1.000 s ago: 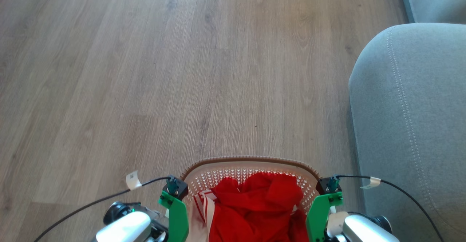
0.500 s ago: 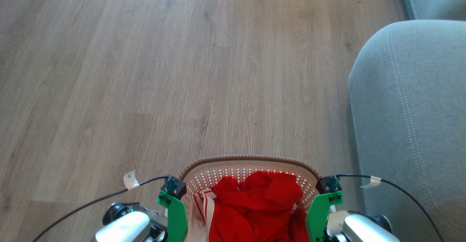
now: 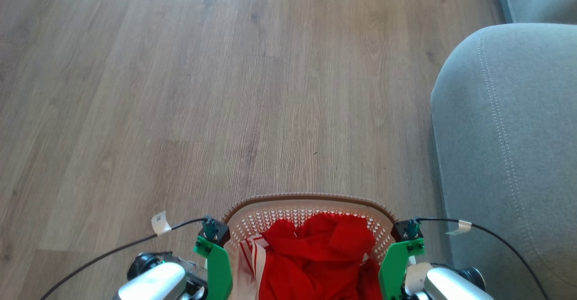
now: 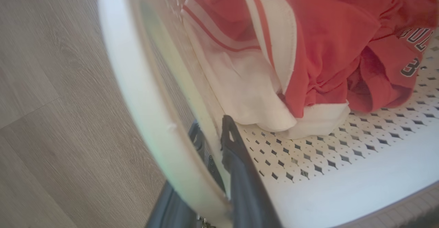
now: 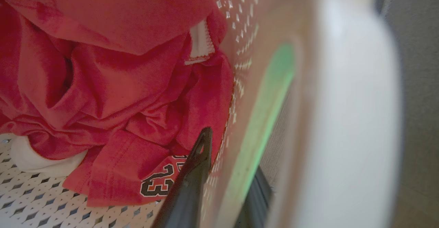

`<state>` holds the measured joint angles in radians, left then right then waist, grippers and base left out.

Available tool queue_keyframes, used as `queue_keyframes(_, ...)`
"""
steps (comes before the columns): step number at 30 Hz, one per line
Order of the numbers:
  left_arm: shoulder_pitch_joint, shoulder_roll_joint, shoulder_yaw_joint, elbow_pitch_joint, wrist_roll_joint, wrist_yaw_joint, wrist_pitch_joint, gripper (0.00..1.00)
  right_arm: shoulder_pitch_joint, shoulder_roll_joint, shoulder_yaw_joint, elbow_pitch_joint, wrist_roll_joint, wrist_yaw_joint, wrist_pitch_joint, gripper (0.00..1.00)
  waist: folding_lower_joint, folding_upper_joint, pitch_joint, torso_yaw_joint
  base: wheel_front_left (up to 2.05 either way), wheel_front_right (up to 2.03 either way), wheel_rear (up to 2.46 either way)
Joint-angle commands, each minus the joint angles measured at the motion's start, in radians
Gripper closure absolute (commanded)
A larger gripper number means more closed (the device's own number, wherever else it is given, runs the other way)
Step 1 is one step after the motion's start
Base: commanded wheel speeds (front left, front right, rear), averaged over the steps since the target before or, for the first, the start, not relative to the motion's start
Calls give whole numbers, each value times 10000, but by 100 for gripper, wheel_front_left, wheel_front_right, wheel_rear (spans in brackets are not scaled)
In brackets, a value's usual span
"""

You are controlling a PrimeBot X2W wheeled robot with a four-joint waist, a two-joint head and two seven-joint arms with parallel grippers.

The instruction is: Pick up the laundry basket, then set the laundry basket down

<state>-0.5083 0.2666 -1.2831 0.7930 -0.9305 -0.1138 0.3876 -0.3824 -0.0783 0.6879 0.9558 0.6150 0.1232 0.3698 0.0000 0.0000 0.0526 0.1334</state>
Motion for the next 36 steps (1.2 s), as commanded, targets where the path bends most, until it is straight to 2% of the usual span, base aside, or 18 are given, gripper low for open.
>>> queue_keyframes(1, -381, -171, 28, -442, 74, -169, 9, 100, -243, 281, 197, -588, -118, 75, -74, 100, 0, 0, 36, 0, 0, 0, 0)
queue_keyframes(6, -492, -189, 28, -293, 67, -169, -153, 100, -306, 281, 150, -621, -197, 75, -123, 100, 0, 0, 230, -7, 0, 0, 0)
queue_keyframes(13, -928, -517, 29, 303, 186, -169, -813, 100, -599, 280, -84, -556, -518, 75, -483, 100, 0, 0, 1027, 17, 0, 0, 0)
queue_keyframes(28, -3017, -1729, 326, 2319, 375, -169, -2816, 100, -2379, 162, -1066, -365, -1854, 75, -1774, 100, 0, 0, 4367, 14, 0, 0, 0)
queue_keyframes(36, -3962, -2071, 330, 3104, 347, -169, -3612, 100, -3143, 231, -1507, -212, -2343, 75, -2532, 100, 0, 0, 5730, 40, 0, 0, 0)
